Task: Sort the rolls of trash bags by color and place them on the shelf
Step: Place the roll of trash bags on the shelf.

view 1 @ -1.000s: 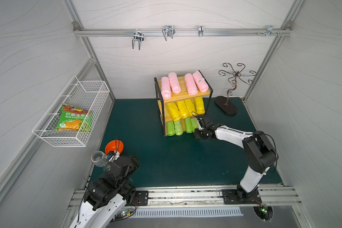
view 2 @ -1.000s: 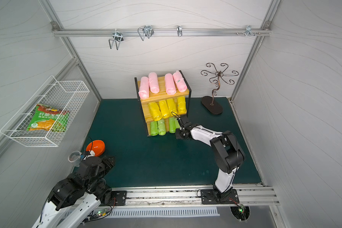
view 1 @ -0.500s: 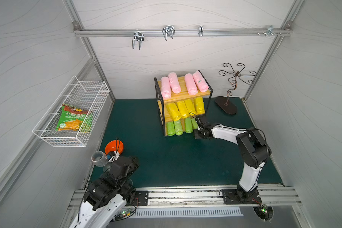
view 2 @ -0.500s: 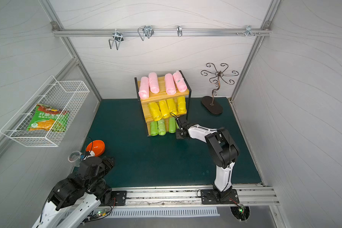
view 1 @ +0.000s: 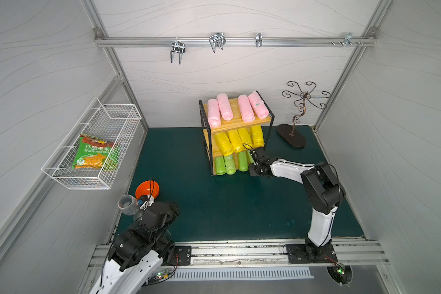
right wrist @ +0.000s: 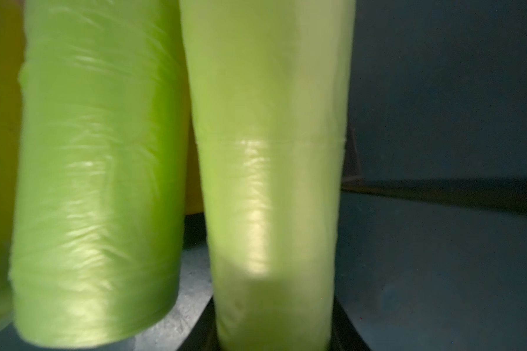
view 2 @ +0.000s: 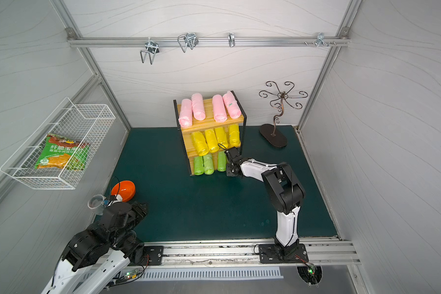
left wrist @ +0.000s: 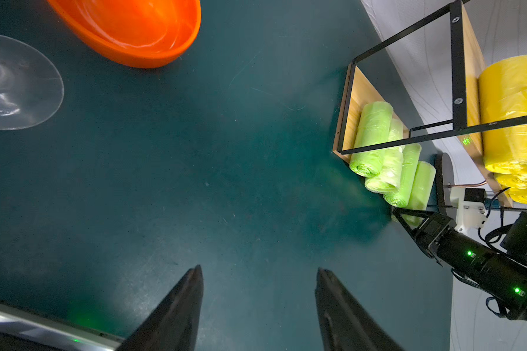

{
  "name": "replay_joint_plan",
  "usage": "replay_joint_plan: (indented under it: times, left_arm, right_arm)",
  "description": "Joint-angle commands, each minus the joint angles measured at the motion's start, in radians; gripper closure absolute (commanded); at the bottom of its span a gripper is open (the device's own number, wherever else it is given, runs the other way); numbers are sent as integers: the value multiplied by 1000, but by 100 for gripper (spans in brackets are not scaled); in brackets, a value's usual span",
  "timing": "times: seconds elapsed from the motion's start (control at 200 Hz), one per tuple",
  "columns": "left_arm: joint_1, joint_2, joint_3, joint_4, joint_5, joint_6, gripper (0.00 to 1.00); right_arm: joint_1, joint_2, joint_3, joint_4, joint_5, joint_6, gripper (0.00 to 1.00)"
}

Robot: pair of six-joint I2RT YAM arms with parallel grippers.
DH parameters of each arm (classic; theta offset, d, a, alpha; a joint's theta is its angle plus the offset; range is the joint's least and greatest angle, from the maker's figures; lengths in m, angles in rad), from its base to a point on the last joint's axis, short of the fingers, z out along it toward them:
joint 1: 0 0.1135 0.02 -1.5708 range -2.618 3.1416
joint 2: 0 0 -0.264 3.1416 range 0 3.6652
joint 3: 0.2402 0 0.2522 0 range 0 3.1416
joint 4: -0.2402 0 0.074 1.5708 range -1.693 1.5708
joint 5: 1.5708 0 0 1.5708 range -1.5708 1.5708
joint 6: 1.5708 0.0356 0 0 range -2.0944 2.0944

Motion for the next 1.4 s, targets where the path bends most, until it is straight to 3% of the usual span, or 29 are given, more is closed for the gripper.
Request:
replay_joint_plan:
  times: [0.0,0.095,0.385,0.495,0.7,0.99,1.225,1.396]
  left_arm:
    - [3,7,-1,24,-20,5,36]
    - [3,7,-1,23,-20,4,36]
    - [3,6,-3,18,-20,6,36]
    - [3,5,-2,17,-19,6,36]
    - [3,4,-3,16,-18,6,36]
    - [3,4,-6,19,-13,6,37]
    - [4,6,-13,33,-1,7,37]
    - [3,5,-8,35,-1,12,37]
  right_arm:
    - [24,0,14,95,61,-34,86]
    - [39,-2,13,113,77,-61,77]
    - [76,-11,-10,179,121,-148,66]
    - [78,-12,-9,184,132,-162,54]
    - [78,-39,-43,215,122,-177,43]
    - [72,-106,-63,169,119,-204,20]
    - [48,-224,-120,97,12,-154,18]
    - [-19,-320,-198,92,-229,-85,22]
